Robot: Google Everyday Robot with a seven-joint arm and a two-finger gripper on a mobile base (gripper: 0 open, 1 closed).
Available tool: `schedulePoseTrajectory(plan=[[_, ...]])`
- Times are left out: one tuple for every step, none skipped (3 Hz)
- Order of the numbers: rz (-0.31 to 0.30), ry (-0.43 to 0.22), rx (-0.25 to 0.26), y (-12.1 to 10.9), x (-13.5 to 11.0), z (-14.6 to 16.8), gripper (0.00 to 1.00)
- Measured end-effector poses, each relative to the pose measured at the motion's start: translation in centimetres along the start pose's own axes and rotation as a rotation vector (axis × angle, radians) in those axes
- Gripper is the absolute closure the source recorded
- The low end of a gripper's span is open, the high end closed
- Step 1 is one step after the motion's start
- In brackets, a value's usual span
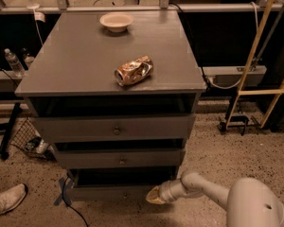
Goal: Close bottom drawer
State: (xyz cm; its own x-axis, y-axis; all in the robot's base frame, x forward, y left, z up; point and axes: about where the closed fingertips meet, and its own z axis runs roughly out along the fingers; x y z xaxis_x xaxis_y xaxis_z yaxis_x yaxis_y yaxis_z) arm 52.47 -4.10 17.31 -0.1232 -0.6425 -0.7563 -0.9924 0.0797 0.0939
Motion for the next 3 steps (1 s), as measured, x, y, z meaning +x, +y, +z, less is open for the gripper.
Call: schedulePoseTrajectory(plan=[[-0.001, 0.027, 0.078, -0.7, 0.1, -0.1, 1.0], [-0.016, 0.032, 0.163, -2.7, 0.3, 0.3, 1.0], [-0.027, 0.021, 0.214, -4.5, 0.6, 0.5, 1.0]])
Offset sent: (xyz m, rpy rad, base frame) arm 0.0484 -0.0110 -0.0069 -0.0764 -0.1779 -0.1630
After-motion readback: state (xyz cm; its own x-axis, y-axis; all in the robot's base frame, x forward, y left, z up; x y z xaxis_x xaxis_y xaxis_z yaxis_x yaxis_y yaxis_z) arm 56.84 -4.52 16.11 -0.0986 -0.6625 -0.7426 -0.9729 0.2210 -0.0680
